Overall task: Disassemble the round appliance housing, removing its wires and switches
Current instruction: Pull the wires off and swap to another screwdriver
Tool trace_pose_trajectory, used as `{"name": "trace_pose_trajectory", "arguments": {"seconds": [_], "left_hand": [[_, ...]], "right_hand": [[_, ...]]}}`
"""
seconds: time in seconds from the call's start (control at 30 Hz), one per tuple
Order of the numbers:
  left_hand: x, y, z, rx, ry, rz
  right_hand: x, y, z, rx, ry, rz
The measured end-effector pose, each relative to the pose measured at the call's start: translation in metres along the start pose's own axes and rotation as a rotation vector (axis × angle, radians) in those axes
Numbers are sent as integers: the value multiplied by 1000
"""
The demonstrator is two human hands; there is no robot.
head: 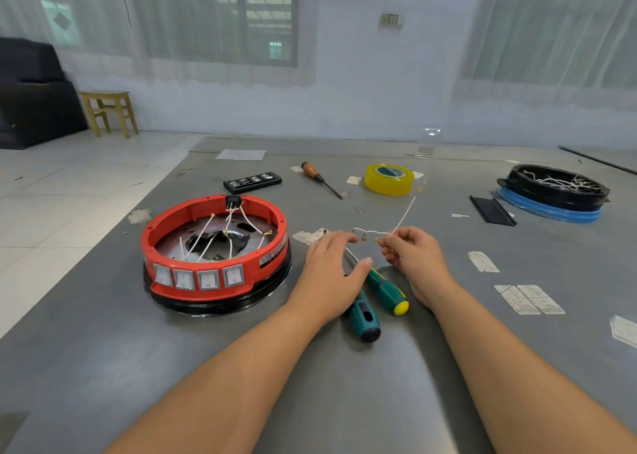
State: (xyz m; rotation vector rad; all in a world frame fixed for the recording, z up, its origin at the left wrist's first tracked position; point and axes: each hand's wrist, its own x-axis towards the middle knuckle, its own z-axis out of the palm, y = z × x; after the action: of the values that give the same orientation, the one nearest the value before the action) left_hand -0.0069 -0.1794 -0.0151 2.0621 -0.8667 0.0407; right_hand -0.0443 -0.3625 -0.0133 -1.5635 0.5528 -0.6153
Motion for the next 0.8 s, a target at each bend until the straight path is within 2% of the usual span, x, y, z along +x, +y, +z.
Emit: {"name": "trace_pose_trajectory", "arguments": {"seconds": [0.17,0.33,0.53,0.6,0.67,0.73,0.8], "left_hand": [[15,-6,12,122,-81,37],[15,-9,10,148,-143,34],[16,-11,14,139,-18,69],[17,-13,15,129,-8,82],[16,-13,14,117,-5,94],[15,-13,13,99,-4,103],[16,-14,13,97,-4,108]], "right_hand": [[48,3,5,-90,-13,-41],[104,4,17,-469,44,-111],[139,6,37,-925,201,-179],[139,7,42,-1045,185,-189],[137,6,42,-1063,180,-234],[131,8,38,-1045,133,-385],[125,12,32,-1083,-12,-525]]}}
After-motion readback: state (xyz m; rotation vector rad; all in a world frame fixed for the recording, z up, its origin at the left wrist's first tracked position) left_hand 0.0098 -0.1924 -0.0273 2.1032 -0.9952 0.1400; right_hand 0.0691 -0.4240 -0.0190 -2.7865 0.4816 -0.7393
